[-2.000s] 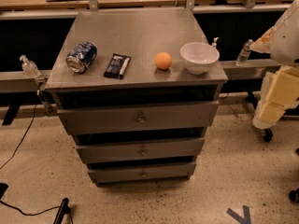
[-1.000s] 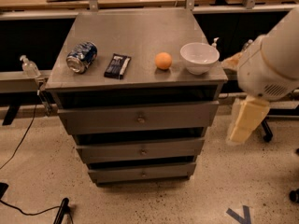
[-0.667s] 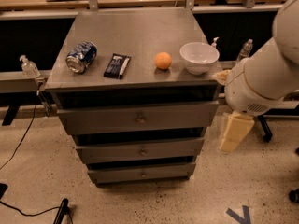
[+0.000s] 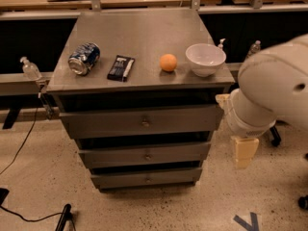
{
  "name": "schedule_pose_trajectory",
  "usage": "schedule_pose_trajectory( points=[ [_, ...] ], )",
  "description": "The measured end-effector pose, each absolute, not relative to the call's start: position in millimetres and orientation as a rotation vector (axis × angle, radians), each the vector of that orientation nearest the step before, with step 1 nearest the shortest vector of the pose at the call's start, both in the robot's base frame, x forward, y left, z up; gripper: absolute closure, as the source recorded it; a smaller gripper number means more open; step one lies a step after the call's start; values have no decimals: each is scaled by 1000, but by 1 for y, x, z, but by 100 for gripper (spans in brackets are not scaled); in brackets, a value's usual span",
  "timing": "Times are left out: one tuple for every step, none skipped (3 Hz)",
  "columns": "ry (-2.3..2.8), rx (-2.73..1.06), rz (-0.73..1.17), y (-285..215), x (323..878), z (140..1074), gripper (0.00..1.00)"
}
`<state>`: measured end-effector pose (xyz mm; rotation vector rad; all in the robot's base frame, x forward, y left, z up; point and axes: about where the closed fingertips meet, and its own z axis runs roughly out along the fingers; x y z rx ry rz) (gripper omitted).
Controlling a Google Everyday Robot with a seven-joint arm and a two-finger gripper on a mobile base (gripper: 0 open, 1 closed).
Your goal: Open top drawer
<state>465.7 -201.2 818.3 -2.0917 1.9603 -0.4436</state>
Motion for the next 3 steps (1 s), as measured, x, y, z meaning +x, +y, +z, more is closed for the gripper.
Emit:
schedule_pose_trajectory(
  points=[
    [1750, -2171, -539, -206, 494, 790, 0],
    [1679, -2121, -586, -196, 511, 802, 0],
    [1699, -2102, -458, -200, 501, 771, 0]
  ],
)
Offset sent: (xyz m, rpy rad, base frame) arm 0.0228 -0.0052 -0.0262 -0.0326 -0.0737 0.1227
